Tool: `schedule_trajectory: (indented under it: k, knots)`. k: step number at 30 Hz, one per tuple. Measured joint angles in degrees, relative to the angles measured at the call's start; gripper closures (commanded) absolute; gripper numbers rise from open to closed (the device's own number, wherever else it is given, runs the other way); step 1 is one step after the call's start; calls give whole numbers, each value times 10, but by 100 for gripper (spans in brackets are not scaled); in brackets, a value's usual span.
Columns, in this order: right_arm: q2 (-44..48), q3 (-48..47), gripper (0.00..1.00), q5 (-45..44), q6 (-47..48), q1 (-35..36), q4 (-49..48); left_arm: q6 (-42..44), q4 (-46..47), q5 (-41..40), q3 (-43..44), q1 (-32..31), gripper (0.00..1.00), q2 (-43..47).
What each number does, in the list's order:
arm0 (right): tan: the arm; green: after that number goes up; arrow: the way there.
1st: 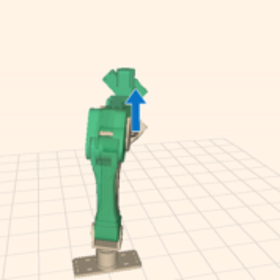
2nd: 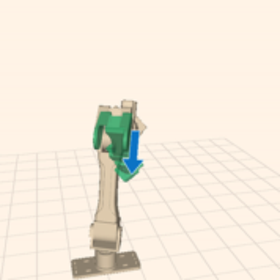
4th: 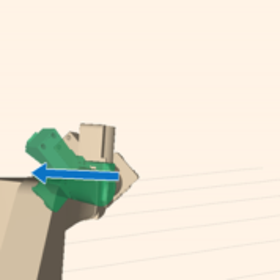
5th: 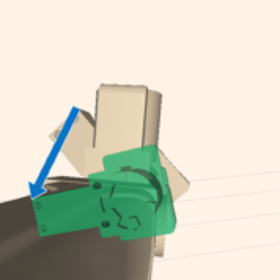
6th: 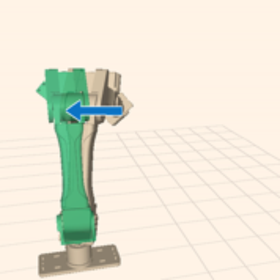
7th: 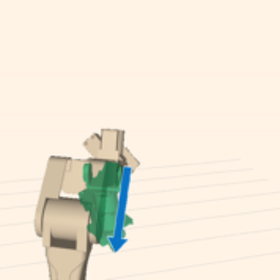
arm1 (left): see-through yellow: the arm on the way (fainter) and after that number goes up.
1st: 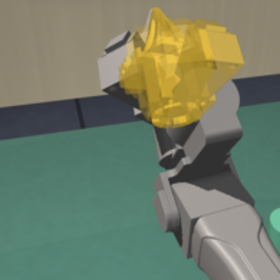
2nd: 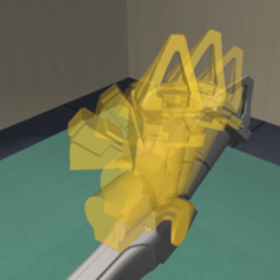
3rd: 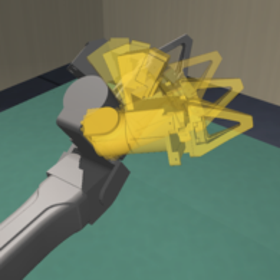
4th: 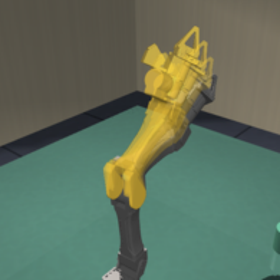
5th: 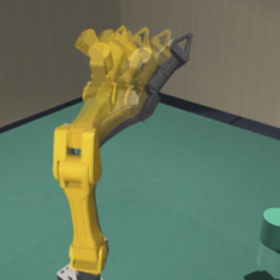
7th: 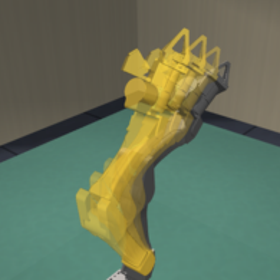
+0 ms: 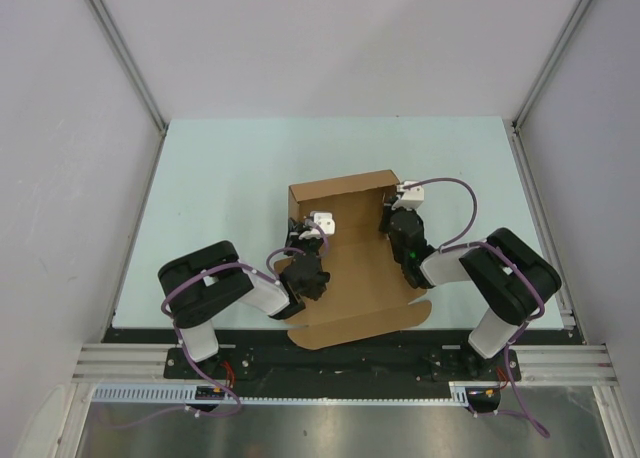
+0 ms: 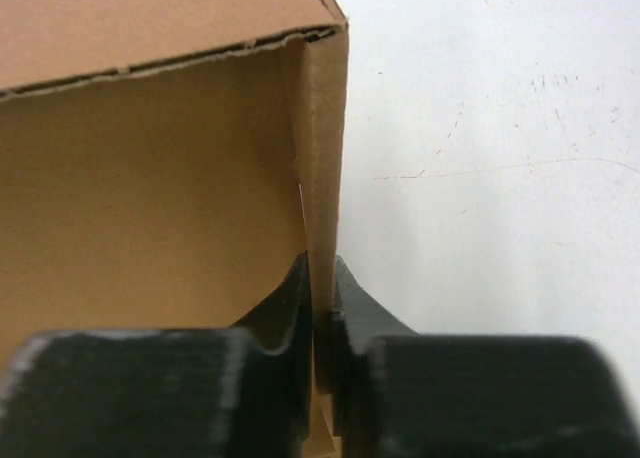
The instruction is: Fold the paper box
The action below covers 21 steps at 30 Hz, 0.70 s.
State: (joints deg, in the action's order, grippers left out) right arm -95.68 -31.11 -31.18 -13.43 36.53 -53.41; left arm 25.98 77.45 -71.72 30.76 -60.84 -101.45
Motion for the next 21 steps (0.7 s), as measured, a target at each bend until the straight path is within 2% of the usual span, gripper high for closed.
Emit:
schedule_trajectory:
  k: [2,5,10,13,16,17,19,21]
  knots:
    - [0,0,60,-3,-1,0,0,0,0,0,0,0,100,0]
    - [0,-3,52,-7,-14,-3,-2,0,1,4,0,-3,100,0]
    - [0,-10,51,-7,-20,-3,-11,0,1,5,0,-8,100,0]
    - [0,-13,56,-7,-20,-4,-10,0,1,5,0,-8,100,0]
    - [0,-14,64,-9,-20,-8,-10,0,1,5,0,-8,100,0]
    - [0,-14,75,-10,-20,-10,-10,0,1,5,0,-8,100,0]
    - [0,-15,86,-10,-20,-15,-9,0,1,5,0,-8,100,0]
    - [0,-16,91,-7,-23,-20,-9,1,1,6,0,-8,100,0]
